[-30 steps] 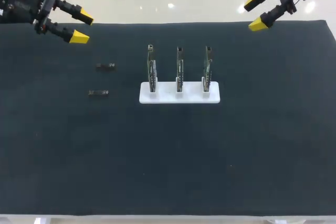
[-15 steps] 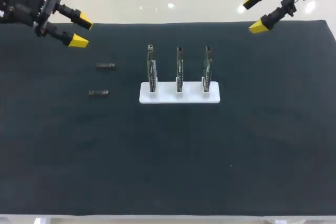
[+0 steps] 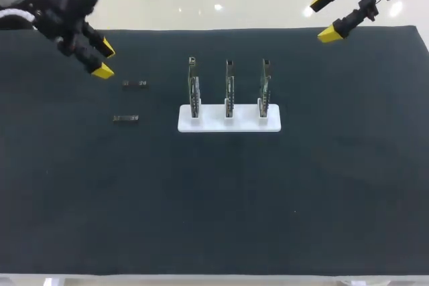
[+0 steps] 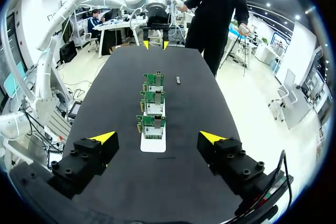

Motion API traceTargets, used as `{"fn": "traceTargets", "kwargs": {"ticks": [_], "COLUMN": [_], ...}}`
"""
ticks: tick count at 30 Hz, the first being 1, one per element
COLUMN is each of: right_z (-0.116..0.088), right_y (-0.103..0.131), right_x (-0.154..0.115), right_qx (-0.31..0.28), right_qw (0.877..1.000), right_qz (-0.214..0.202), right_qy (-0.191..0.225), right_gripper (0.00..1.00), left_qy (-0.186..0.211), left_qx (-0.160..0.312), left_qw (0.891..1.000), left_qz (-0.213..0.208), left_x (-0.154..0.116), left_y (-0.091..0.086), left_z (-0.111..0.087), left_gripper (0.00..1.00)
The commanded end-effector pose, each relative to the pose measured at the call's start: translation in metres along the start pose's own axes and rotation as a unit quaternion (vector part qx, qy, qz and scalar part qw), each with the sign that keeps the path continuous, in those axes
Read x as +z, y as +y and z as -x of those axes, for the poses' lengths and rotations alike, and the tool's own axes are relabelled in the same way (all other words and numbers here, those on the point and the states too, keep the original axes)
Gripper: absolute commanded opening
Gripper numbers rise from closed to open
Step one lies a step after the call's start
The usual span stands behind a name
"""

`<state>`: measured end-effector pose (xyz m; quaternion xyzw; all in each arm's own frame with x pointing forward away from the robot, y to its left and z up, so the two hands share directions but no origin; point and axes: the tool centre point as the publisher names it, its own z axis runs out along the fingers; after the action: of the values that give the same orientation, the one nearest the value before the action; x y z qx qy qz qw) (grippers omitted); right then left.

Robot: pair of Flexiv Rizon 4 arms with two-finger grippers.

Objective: Pick up the optical module with the left hand, and insert it into the network port with the right hand.

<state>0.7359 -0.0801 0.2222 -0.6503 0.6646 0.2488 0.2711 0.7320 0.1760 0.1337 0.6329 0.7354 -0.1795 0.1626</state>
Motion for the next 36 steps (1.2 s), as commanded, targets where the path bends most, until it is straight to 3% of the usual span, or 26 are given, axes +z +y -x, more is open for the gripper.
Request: {"fn": "traceTargets", "kwargs": {"ticks": [1,15,36], "right_z": [0.0,0.0,0.0], "right_y": [0.001,0.001,0.001], "right_x": [0.0,0.0,0.0], "right_qx": [0.0,0.0,0.0], "right_qw": [1.0,1.0,1.0], "right_qz": [-0.001,-0.001,-0.001], "right_qy": [-0.001,-0.001,-0.001], "right_gripper": [1.0,1.0,1.0], "left_qy": [0.112,0.193,0.213], "left_qx": [0.01,0.044,0.042], "left_qw": [0.994,0.98,0.976], "left_qz": [-0.005,0.002,-0.007], "left_x": [0.015,0.046,0.081], "left_y": [0.01,0.014,0.02], "left_z": [-0.003,-0.043,-0.064], "left_gripper": [1.0,1.0,1.0]}}
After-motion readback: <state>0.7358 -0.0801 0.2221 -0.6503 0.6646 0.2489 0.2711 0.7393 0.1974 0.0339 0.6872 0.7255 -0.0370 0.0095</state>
